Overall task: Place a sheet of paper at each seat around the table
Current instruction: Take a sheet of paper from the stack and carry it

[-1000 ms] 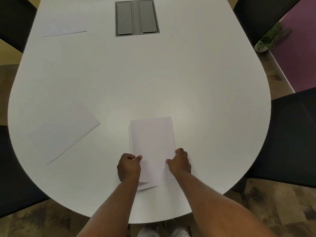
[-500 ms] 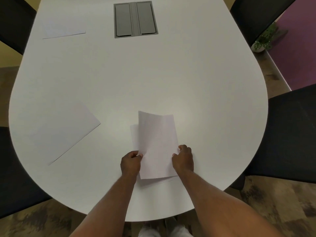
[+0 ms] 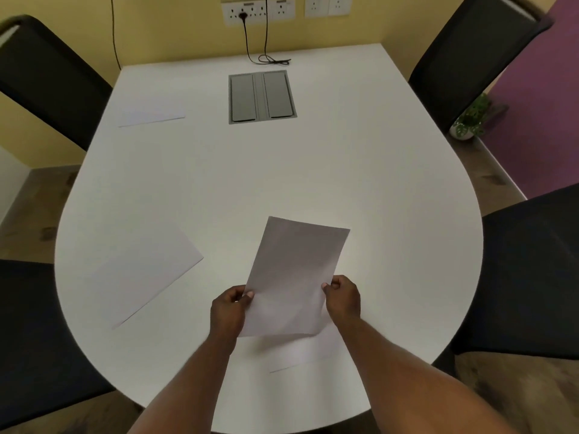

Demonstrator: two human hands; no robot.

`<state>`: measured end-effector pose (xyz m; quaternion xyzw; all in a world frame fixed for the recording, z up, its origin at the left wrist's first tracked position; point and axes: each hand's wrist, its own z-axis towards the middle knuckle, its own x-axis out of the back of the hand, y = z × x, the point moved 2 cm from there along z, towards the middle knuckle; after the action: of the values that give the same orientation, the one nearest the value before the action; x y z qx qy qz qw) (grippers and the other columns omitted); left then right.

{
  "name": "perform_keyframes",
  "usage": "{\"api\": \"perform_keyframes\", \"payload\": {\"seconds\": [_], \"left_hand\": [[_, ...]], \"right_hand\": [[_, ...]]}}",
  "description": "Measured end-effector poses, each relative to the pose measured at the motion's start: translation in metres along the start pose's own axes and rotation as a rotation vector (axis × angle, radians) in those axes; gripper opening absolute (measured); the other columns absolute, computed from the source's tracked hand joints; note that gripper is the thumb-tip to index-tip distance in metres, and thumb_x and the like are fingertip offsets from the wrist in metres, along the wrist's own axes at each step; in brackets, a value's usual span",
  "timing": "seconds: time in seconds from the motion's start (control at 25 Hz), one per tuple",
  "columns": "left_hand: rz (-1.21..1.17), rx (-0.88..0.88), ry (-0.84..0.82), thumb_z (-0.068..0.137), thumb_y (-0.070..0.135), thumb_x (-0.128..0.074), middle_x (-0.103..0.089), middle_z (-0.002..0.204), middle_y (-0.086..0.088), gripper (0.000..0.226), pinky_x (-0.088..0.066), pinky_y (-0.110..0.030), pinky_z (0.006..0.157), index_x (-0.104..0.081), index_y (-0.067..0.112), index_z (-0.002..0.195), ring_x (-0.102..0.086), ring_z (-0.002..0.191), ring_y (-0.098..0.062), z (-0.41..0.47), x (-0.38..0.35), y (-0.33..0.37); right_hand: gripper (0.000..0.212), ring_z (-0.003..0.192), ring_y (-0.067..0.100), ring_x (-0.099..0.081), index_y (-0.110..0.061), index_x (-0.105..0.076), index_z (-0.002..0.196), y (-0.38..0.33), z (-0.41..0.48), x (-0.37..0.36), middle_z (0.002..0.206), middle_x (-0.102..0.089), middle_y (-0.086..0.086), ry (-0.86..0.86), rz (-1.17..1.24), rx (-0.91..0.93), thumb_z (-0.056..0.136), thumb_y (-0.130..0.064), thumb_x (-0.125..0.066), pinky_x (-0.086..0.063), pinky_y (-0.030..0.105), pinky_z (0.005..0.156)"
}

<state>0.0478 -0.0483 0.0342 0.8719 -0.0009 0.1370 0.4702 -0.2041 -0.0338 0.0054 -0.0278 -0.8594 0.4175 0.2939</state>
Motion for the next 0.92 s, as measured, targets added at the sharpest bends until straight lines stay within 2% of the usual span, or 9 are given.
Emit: {"api": "perform_keyframes", "payload": {"seconds": [0.08, 0.24, 0.32, 0.44, 0.52, 0.68, 0.76, 0.84, 0.92], "left_hand": [[-0.025, -0.015, 0.005, 0.088, 0.009, -0.072, -0.078, 0.091, 0.000, 0.012, -0.056, -0.032, 0.079, -0.078, 0.019, 0.093, -0.071, 0.084, -0.021, -0.002, 0.003, 0.008], [-0.023, -0.042, -0.039, 0.084, 0.007, -0.076, -0.078, 0.095, -0.008, 0.015, -0.057, -0.040, 0.089, -0.078, 0.009, 0.099, -0.072, 0.089, -0.027, -0.012, -0.005, 0.025], [-0.033, -0.048, -0.080, 0.083, 0.007, -0.077, -0.078, 0.094, -0.009, 0.014, -0.057, -0.040, 0.086, -0.079, 0.008, 0.097, -0.071, 0.087, -0.028, -0.019, -0.015, 0.031], [-0.001, -0.094, -0.115, 0.081, 0.007, -0.078, -0.079, 0.087, -0.006, 0.008, -0.052, -0.029, 0.074, -0.080, 0.013, 0.087, -0.069, 0.077, -0.022, -0.030, -0.032, 0.040], [-0.002, -0.118, -0.129, 0.080, 0.006, -0.079, -0.079, 0.083, -0.005, 0.007, -0.052, -0.027, 0.072, -0.080, 0.011, 0.085, -0.068, 0.072, -0.019, -0.041, -0.048, 0.045], [0.009, -0.152, -0.111, 0.079, 0.009, -0.081, -0.078, 0.075, 0.002, 0.004, -0.051, -0.028, 0.067, -0.080, 0.012, 0.082, -0.065, 0.069, -0.018, -0.066, -0.087, 0.049], [0.009, -0.154, -0.088, 0.079, 0.010, -0.082, -0.076, 0.070, 0.005, 0.004, -0.048, -0.027, 0.062, -0.079, 0.012, 0.081, -0.062, 0.064, -0.018, -0.079, -0.108, 0.048], [0.015, -0.164, -0.070, 0.079, 0.012, -0.082, -0.074, 0.065, 0.006, 0.004, -0.046, -0.026, 0.059, -0.079, 0.011, 0.082, -0.061, 0.060, -0.018, -0.102, -0.142, 0.048], [0.015, -0.192, -0.056, 0.079, 0.013, -0.081, -0.072, 0.064, 0.004, 0.005, -0.046, -0.028, 0.059, -0.078, 0.010, 0.083, -0.060, 0.059, -0.019, -0.127, -0.182, 0.051]], "right_hand": [[0.017, 0.071, 0.021, -0.059, -0.016, -0.061, 0.075, -0.009, -0.004, 0.008, 0.069, -0.063, -0.006, 0.026, -0.009, 0.051, 0.089, -0.015, -0.070, -0.039, 0.022, 0.058], [0.013, 0.067, 0.012, -0.058, -0.015, -0.064, 0.079, -0.029, -0.014, 0.035, 0.072, -0.064, -0.008, 0.126, -0.001, 0.126, 0.087, -0.014, -0.074, -0.040, 0.018, 0.058], [0.011, 0.067, 0.012, -0.059, -0.013, -0.065, 0.081, -0.035, -0.016, 0.055, 0.074, -0.065, -0.006, 0.154, 0.013, 0.143, 0.086, -0.013, -0.074, -0.041, 0.018, 0.057], [0.013, 0.066, 0.009, -0.057, -0.016, -0.064, 0.079, -0.040, -0.016, 0.082, 0.076, -0.066, -0.006, 0.177, 0.018, 0.171, 0.086, -0.011, -0.073, -0.040, 0.017, 0.056], [0.016, 0.068, 0.009, -0.057, -0.018, -0.062, 0.078, -0.043, -0.013, 0.104, 0.078, -0.065, -0.007, 0.182, 0.021, 0.210, 0.088, -0.008, -0.070, -0.040, 0.017, 0.057], [0.016, 0.077, 0.018, -0.061, -0.017, -0.065, 0.083, -0.043, 0.004, 0.155, 0.084, -0.067, -0.003, 0.153, 0.042, 0.281, 0.090, -0.002, -0.062, -0.048, 0.028, 0.066], [0.015, 0.080, 0.020, -0.063, -0.015, -0.067, 0.085, -0.040, 0.012, 0.181, 0.086, -0.068, -0.001, 0.127, 0.053, 0.326, 0.090, -0.002, -0.062, -0.050, 0.030, 0.069], [0.014, 0.081, 0.017, -0.063, -0.016, -0.068, 0.089, -0.036, 0.023, 0.218, 0.087, -0.069, -0.002, 0.092, 0.071, 0.387, 0.089, -0.003, -0.063, -0.048, 0.025, 0.068], [0.015, 0.082, 0.013, -0.063, -0.017, -0.069, 0.092, -0.035, 0.035, 0.261, 0.088, -0.069, -0.004, 0.083, 0.083, 0.455, 0.089, -0.003, -0.064, -0.046, 0.015, 0.064]]}}
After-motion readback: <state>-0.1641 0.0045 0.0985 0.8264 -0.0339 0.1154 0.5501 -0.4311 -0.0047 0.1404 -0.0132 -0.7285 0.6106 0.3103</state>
